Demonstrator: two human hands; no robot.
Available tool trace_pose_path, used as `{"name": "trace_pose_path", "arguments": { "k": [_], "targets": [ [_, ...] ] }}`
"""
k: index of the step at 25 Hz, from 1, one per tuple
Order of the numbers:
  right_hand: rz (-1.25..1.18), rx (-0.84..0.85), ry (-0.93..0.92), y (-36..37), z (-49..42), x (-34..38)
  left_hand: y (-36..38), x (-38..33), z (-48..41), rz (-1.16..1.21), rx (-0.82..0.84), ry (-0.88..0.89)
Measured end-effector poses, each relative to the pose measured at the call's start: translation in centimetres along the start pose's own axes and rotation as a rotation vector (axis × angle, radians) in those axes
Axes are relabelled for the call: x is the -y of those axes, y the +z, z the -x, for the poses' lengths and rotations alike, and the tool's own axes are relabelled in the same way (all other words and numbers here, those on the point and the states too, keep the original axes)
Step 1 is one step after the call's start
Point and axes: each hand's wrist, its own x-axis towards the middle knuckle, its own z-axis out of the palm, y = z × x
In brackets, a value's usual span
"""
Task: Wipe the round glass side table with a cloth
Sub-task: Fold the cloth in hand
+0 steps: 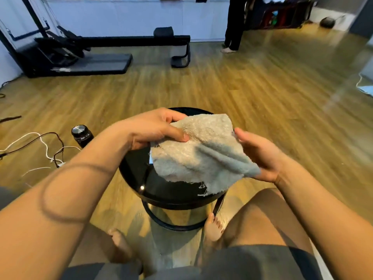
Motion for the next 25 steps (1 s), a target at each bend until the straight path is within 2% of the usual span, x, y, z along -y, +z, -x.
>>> {"name": "trace_pose_path", "arguments": {
  "k": [2,4,5,7,9,10,12,15,18,20,22,24,25],
  "targets": [
    [0.241,-0.093,-0.048,-0.3,0.0,1.4,0.9,-0.2,-2.0,0.086,-0.127,0.005],
    [0.272,-0.239,-0.125,-2.1,0.0,2.1,2.8,1.4,-4.0,0.436,-0.232,-0.02],
    [0.223,-0.286,-0.149,-3.1,0.2,2.2,4.6,2.4,-4.8,0.621,-0.183,-0.057],
    [0.213,-0.39,-0.189,-5.2,0.7,2.0,8.5,4.4,-7.0,0.706,-0.085,-0.152],
    [0.433,-0.589,-0.204,-8.0,1.5,1.5,11.7,5.3,-10.5,0.633,-0.156,-0.17],
    [0.571,-0.695,-0.211,-9.5,2.1,1.4,12.9,5.3,-12.1,0.568,-0.225,-0.125],
    [0.708,-0.806,-0.232,-13.3,3.9,1.4,15.1,5.2,-16.2,0.338,-0.216,-0.006],
    [0.776,-0.744,-0.225,-19.6,7.0,0.9,17.8,5.6,-22.3,-0.24,-0.017,0.046],
    [0.885,-0.7,0.032,-24.7,8.5,-1.0,20.2,6.5,-27.6,-0.635,0.012,0.091],
    [0.933,-0.76,0.152,-28.4,8.7,-3.6,22.5,7.8,-30.8,-0.667,0.041,0.082],
    [0.91,-0.875,0.217,-32.0,9.1,-6.7,24.3,9.8,-33.2,-0.563,0.129,-0.016],
    [0.638,-0.962,0.225,-35.1,9.8,-9.8,25.8,12.0,-34.8,-0.291,0.219,-0.166],
    [0.476,-0.997,0.217,-36.2,10.0,-11.3,26.5,13.1,-35.4,-0.146,0.206,-0.242]
  ]
}}
